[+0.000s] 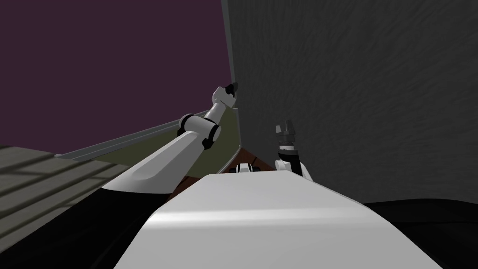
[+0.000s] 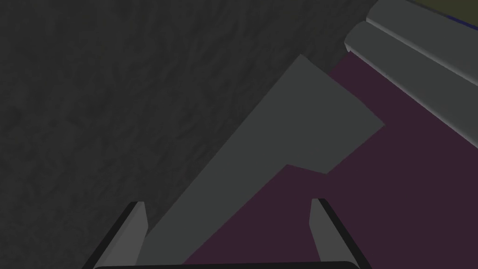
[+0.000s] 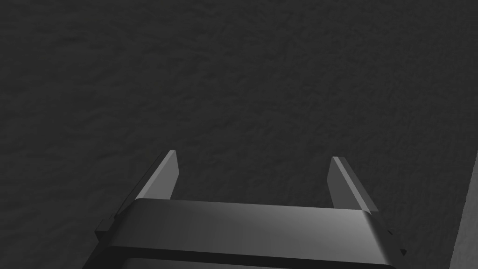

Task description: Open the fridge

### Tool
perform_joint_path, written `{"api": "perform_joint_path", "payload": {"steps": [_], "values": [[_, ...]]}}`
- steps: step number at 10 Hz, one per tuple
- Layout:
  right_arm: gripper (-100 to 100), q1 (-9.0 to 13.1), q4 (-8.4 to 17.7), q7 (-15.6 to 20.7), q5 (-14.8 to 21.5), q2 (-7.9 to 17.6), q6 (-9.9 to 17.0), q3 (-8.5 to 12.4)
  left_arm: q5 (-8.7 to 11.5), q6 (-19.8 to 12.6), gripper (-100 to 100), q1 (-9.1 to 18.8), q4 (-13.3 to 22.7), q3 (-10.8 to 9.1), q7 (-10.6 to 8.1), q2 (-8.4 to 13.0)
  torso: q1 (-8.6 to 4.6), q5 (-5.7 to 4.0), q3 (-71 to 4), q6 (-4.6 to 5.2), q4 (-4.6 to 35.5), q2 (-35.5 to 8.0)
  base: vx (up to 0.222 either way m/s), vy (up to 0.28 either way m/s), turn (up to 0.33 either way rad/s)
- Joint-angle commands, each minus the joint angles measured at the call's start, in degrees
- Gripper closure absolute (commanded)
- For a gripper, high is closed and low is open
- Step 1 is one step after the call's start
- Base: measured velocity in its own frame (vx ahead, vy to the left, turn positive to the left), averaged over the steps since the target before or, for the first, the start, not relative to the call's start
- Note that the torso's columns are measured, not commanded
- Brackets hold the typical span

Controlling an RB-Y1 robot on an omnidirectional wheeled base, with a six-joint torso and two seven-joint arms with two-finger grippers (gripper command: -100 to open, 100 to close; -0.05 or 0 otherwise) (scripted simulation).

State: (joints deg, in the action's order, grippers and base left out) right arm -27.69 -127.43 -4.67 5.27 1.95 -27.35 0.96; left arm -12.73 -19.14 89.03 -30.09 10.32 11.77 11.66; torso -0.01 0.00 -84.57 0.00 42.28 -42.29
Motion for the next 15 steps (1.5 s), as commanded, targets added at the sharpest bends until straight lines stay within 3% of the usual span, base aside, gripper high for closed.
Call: {"api": "perform_joint_path", "payload": {"steps": [1, 2, 10, 11, 12, 15], "values": [[0, 0.0, 0.0, 0.0, 0.0, 0.0, 0.0, 0.0, 0.0, -0.2, -100, 0.7, 0.8, -0.17, 0.39, 0.0, 0.00, 0.00, 0.0, 0.00, 0.0, 0.0, -0.005, 0.002, -0.004], [0, 0.0, 0.0, 0.0, 0.0, 0.0, 0.0, 0.0, 1.4, -0.9, -100, 0.6, 0.1, 2.68, -1.22, 1.6, 0.00, 0.00, 0.0, 0.00, 0.0, 0.0, 0.015, -0.006, -0.068], [0, 0.0, 0.0, 0.0, 0.0, 0.0, 0.0, 0.0, 7.0, -3.7, -100, 0.0, -3.2, 14.37, -8.00, 7.8, 0.02, 0.01, 0.0, 0.00, 0.0, 0.0, 0.024, -0.007, -0.058], [0, 0.0, 0.0, 0.0, 0.0, 0.0, 0.0, 0.0, 6.9, -4.0, -100, -0.4, -4.0, 13.51, -7.08, 7.5, 0.01, 0.00, 0.0, 0.01, 0.0, 0.0, 0.008, -0.001, -0.010], [0, 0.0, 0.0, 0.0, 0.0, 0.0, 0.0, 0.0, 5.6, -3.0, 100, 0.1, -2.4, 11.46, -6.31, 6.2, 0.02, 0.00, 0.0, 0.00, 0.0, 0.0, -0.011, 0.006, 0.078], [0, 0.0, 0.0, 0.0, 0.0, 0.0, 0.0, 0.0, 3.5, -1.9, 100, 0.4, -1.2, 7.09, -3.77, 3.9, 0.13, 0.16, 0.1, -0.03, 0.0, -0.1, -0.022, 0.005, 0.059]]}}
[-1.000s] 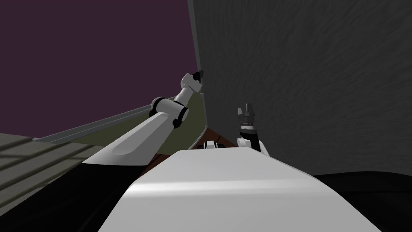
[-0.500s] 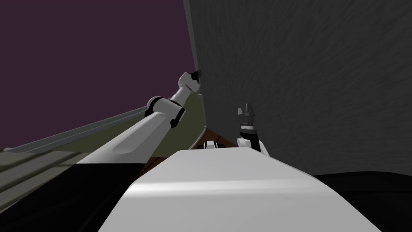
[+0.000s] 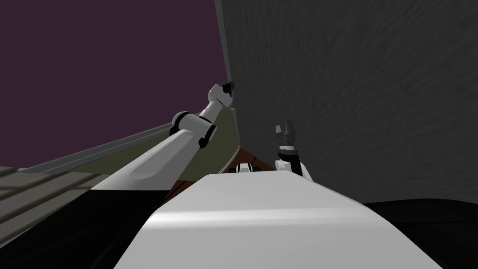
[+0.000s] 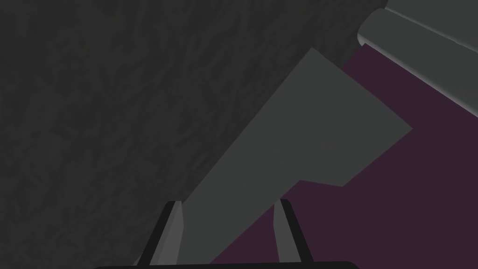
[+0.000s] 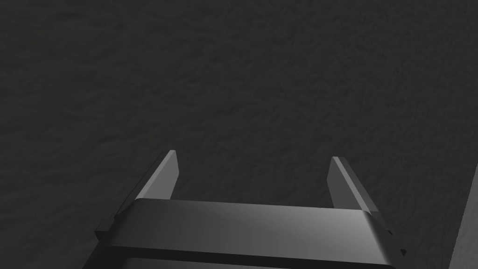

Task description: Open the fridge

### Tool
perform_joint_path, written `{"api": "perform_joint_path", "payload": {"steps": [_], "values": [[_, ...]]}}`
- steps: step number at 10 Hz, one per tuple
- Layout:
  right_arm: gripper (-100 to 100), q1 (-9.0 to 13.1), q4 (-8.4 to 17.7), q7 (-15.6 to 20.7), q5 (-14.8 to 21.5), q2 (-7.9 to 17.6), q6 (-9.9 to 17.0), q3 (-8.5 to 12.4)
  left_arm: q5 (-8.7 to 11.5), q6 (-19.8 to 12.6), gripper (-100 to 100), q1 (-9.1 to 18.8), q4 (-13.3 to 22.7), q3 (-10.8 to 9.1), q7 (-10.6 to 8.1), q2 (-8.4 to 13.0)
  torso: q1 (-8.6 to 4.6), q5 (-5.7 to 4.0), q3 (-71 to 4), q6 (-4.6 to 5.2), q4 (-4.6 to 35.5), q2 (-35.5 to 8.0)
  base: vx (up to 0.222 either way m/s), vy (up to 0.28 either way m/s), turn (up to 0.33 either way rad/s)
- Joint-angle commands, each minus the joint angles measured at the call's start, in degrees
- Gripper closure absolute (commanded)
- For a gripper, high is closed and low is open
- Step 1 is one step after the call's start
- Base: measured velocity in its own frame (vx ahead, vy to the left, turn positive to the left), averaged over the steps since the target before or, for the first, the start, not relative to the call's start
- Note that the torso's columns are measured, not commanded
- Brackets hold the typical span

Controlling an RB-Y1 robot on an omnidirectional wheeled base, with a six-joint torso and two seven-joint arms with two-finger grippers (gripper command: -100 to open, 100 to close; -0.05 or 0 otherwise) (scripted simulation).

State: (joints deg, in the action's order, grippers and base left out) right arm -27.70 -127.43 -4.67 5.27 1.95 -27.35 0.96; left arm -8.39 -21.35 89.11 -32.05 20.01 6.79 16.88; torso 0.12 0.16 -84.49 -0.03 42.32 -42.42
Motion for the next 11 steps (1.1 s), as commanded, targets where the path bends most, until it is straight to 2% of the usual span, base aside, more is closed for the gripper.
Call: {"api": "perform_joint_path", "payload": {"steps": [1, 5, 8, 11], "values": [[0, 0.0, 0.0, 0.0, 0.0, 0.0, 0.0, 0.0, -1.6, 0.6, 100, 0.4, 1.2, -4.06, 2.07, -2.1, 0.04, 0.00, 0.0, -0.02, 0.0, 0.0, -0.020, 0.006, 0.050], [0, 0.0, 0.0, 0.0, 0.0, 0.0, 0.0, 0.0, -4.4, 2.0, 100, 0.7, 2.8, -9.88, 5.46, -5.2, 0.21, 0.06, 0.0, -0.19, -0.1, 0.0, -0.022, 0.004, 0.046], [0, 0.0, 0.0, 0.0, 0.0, 0.0, 0.0, 0.0, -4.2, 1.9, 100, 0.7, 2.1, -9.66, 5.70, -5.1, 0.30, 0.08, 0.0, -0.25, -0.1, 0.0, -0.006, -0.002, -0.001], [0, 0.0, 0.0, 0.0, 0.0, 0.0, 0.0, 0.0, -3.4, 0.3, 100, 0.7, -0.1, -10.39, 7.45, -6.9, 0.00, -0.12, 0.1, 0.24, -0.1, -0.2, -0.156, 0.106, -0.250]]}}
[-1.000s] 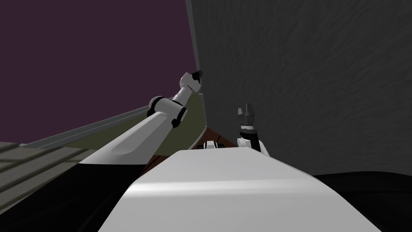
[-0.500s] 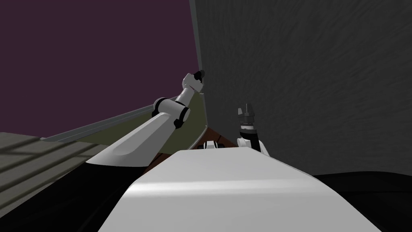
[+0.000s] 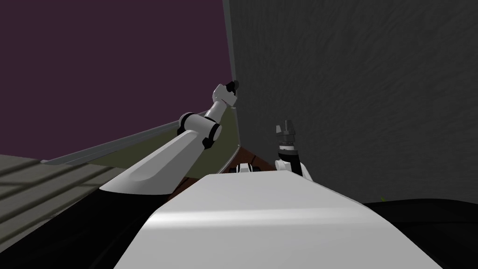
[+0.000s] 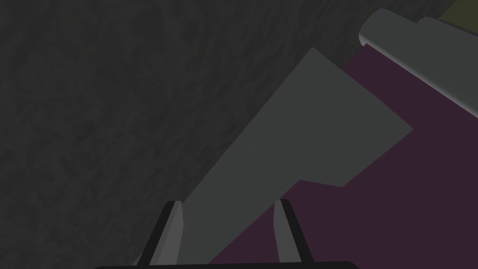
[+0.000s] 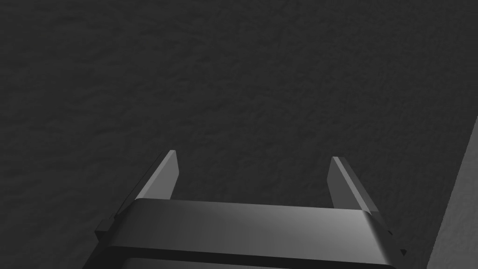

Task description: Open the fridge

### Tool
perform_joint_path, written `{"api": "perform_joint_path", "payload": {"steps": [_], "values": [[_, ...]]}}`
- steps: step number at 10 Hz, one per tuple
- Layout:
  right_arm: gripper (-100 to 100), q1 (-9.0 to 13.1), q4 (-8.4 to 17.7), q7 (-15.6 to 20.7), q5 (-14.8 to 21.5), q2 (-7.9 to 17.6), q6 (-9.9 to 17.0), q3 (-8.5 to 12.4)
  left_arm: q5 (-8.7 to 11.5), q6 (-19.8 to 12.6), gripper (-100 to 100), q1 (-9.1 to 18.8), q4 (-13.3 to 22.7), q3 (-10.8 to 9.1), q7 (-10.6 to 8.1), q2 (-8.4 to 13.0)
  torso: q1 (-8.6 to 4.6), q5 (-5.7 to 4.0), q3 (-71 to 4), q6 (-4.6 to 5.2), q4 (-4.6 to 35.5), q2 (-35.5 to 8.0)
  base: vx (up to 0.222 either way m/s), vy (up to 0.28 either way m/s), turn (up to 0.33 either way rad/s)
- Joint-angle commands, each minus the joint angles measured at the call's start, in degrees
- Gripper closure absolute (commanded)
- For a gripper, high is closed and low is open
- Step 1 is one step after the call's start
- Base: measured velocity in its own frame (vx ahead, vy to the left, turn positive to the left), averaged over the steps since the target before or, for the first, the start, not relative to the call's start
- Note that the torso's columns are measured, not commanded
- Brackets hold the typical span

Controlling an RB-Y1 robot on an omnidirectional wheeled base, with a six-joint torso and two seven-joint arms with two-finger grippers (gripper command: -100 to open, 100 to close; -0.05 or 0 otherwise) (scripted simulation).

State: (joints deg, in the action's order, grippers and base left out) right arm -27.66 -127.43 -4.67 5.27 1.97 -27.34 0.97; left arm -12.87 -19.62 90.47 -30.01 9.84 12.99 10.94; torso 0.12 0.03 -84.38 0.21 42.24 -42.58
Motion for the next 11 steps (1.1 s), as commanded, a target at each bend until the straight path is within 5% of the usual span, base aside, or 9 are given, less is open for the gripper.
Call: {"api": "perform_joint_path", "payload": {"steps": [1, 11], "values": [[0, 0.0, 0.0, 0.0, 0.0, 0.0, 0.0, 0.0, 1.1, -1.4, 100, -0.6, -2.1, -0.22, 1.24, -1.0, -0.17, -0.03, 0.0, -0.06, 0.0, 0.0, -0.190, 0.072, -0.177], [0, 0.0, 0.0, 0.0, 0.0, 0.0, 0.0, 0.0, 3.0, -5.5, 100, -0.9, -7.5, -1.97, 5.20, -4.9, -0.19, -0.02, -0.1, -0.12, 0.2, 0.1, -0.161, 0.055, -0.187]]}}
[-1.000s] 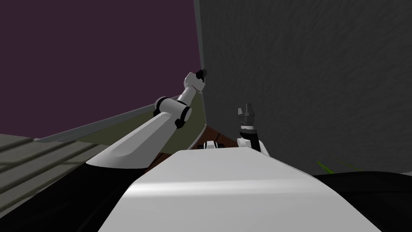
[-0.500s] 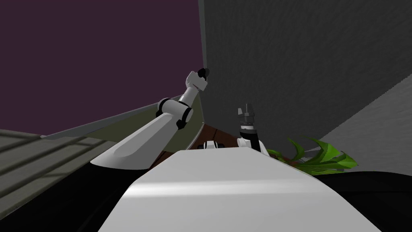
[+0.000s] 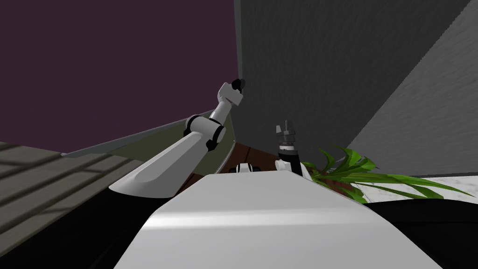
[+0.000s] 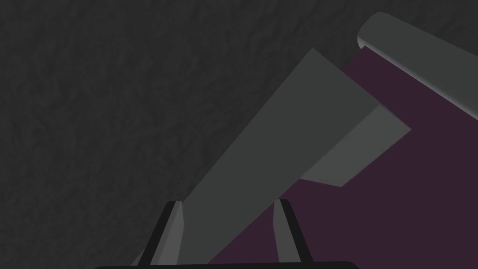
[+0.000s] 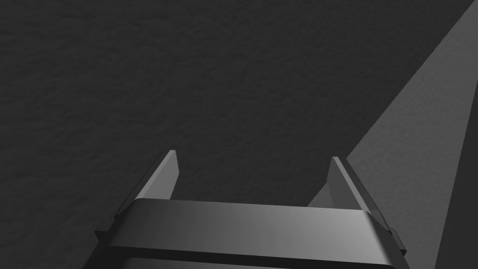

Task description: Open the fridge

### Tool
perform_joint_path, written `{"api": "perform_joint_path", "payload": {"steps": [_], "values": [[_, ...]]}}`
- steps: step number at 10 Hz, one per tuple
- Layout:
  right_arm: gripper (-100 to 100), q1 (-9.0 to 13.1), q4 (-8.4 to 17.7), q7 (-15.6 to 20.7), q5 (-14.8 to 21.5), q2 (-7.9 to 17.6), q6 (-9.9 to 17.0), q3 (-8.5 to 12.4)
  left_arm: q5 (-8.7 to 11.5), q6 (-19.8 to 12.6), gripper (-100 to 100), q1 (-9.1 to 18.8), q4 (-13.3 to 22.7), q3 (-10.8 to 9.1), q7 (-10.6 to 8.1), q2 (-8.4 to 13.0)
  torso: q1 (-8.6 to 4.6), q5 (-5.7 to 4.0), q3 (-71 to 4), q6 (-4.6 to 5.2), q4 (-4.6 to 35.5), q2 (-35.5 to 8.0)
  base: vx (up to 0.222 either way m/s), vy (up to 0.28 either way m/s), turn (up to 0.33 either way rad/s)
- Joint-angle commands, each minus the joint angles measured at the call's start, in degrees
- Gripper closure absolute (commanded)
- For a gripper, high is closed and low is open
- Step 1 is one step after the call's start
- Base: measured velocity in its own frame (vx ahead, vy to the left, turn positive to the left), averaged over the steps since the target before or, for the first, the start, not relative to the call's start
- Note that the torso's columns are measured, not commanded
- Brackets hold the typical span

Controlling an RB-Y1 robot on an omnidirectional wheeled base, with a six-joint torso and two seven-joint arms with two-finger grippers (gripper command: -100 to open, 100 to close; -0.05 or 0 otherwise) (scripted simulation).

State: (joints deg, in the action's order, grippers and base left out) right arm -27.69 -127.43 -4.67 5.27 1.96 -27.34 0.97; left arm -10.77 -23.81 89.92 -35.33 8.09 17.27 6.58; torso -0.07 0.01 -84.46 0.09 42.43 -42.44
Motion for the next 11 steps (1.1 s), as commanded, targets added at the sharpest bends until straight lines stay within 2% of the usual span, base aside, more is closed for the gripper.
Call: {"api": "perform_joint_path", "payload": {"steps": [1, 2, 3, 4, 5, 7, 8, 11], "values": [[0, 0.0, 0.0, 0.0, 0.0, 0.0, 0.0, 0.0, 0.9, -1.3, 100, -0.4, -2.2, -0.22, 0.92, -0.6, -0.16, -0.07, 0.0, 0.17, 0.0, 0.0, -0.117, 0.019, -0.098], [0, 0.0, 0.0, 0.0, 0.0, 0.0, 0.0, 0.0, 0.4, -1.0, 100, -0.6, -1.6, -0.13, 0.77, -0.4, -0.19, -0.06, 0.0, 0.07, 0.0, 0.0, -0.043, 0.007, -0.009], [0, 0.0, 0.0, 0.0, 0.0, 0.0, 0.0, 0.0, 3.3, 1.6, 100, -3.6, -0.1, 1.13, -1.92, 2.4, -0.06, -0.01, -0.1, -0.05, 0.0, 0.1, -0.164, 0.026, -0.313], [0, 0.0, 0.0, 0.0, 0.0, 0.0, 0.0, 0.0, 4.1, 3.5, 100, -4.1, -0.1, 1.13, -3.27, 4.0, 0.13, 0.07, 0.0, 0.00, -0.5, 0.0, -0.242, 0.020, -0.463], [0, 0.0, 0.0, 0.0, 0.0, 0.0, 0.0, 0.0, 5.9, 3.6, 100, -4.0, -0.1, 1.13, -3.27, 6.0, 0.19, 0.13, -0.2, 0.00, -0.5, 0.2, -0.166, 0.000, -0.469], [0, 0.0, 0.0, 0.0, 0.0, 0.0, 0.0, 0.0, 7.6, 3.7, 100, -3.9, 3.8, 1.13, -3.27, 9.1, 0.13, 0.11, -0.5, -0.02, -0.4, 0.8, -0.022, 0.004, -0.211], [0, 0.0, 0.0, 0.0, 0.0, 0.0, 0.0, 0.0, 7.6, 3.6, 100, -5.7, 1.3, 1.13, -3.27, 9.7, 0.45, 0.32, -0.6, -0.35, -0.5, 0.8, 0.044, -0.014, 0.026], [0, 0.0, 0.0, 0.0, 0.0, 0.0, 0.0, 0.0, 7.6, 3.6, 100, -8.6, -0.1, 1.13, -3.27, 9.7, 0.81, 0.46, -0.5, -0.42, -1.0, 0.7, 0.021, -0.004, -0.001]]}}
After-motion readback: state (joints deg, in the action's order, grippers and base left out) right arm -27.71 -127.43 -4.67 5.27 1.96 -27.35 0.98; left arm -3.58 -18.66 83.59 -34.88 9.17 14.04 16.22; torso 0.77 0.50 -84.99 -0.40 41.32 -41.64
